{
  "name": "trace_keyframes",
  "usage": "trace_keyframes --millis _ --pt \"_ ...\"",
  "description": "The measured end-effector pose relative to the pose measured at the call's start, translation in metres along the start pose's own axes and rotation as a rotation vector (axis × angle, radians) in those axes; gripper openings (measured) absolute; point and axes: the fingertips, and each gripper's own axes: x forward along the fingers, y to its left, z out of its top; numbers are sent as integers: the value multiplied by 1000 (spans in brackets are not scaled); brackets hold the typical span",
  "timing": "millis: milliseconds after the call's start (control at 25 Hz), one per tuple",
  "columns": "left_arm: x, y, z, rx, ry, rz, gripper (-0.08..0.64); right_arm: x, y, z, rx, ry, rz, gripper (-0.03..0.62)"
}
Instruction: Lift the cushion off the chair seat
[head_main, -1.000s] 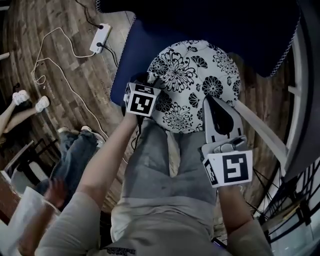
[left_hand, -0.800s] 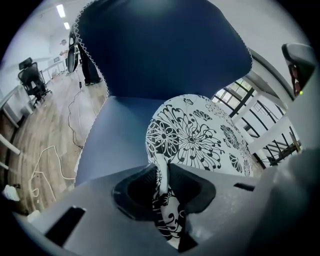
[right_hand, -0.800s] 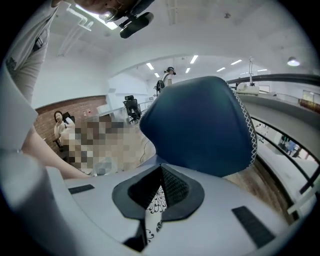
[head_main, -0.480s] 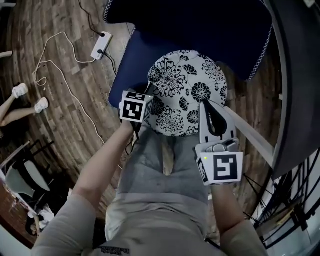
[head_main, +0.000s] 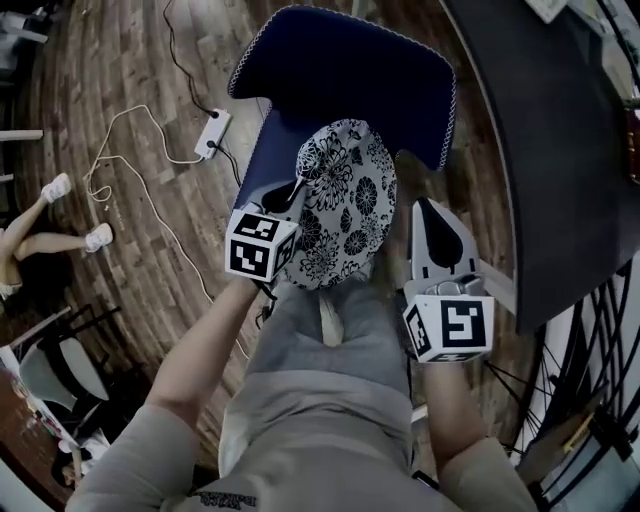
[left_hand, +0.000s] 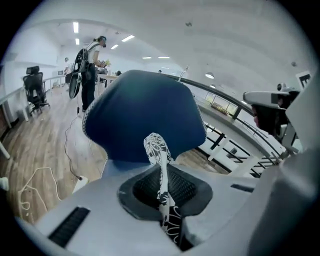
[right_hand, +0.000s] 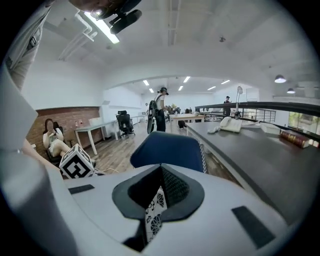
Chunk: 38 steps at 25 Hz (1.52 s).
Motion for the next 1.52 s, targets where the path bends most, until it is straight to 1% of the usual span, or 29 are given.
trace_keyframes --millis 120,200,360,440,520,600,720,800,880,1040,1160,1240,1360,1440,1520 --pt "-30 -10 38 3 -42 -9 31 -17 -13 43 -10 -41 -40 3" --pt "-51 -17 64 3 -77 -4 31 -30 -20 71 -33 -69 -49 3" --pt "-96 -41 119 -49 -159 -27 31 -67 -39 120 -48 -130 -91 3" --pt "-125 -54 149 -41 -214 -37 31 -87 -44 143 -53 -158 -116 3" --pt "-159 -64 179 -18 -280 -42 31 -106 -42 164 -63 -187 -127 3" --pt "-193 -73 206 -14 -350 -52 31 -123 -34 188 -75 -221 -123 3" --pt "-233 -86 239 -52 -434 -102 31 -147 -23 219 -111 -272 -116 3" --pt "-257 -96 256 -61 -479 -136 31 -161 -16 234 -125 -292 -118 3" --pt "-283 -106 274 -38 -522 -158 31 -173 -8 249 -133 -314 -116 3" --pt "-327 -125 308 32 -595 -182 31 -197 5 282 -138 -364 -100 3" --pt "-356 -132 322 53 -630 -204 31 -212 21 311 -125 -410 -71 3" --pt "-376 -137 331 67 -663 -227 31 -223 30 332 -141 -451 -67 3" --pt "-411 -148 343 121 -712 -251 31 -240 41 358 -184 -507 -66 3" --pt "-437 -156 349 154 -749 -255 31 -248 48 368 -210 -525 -61 3" --pt "-457 -162 353 191 -787 -239 31 -253 50 373 -217 -536 -58 3"
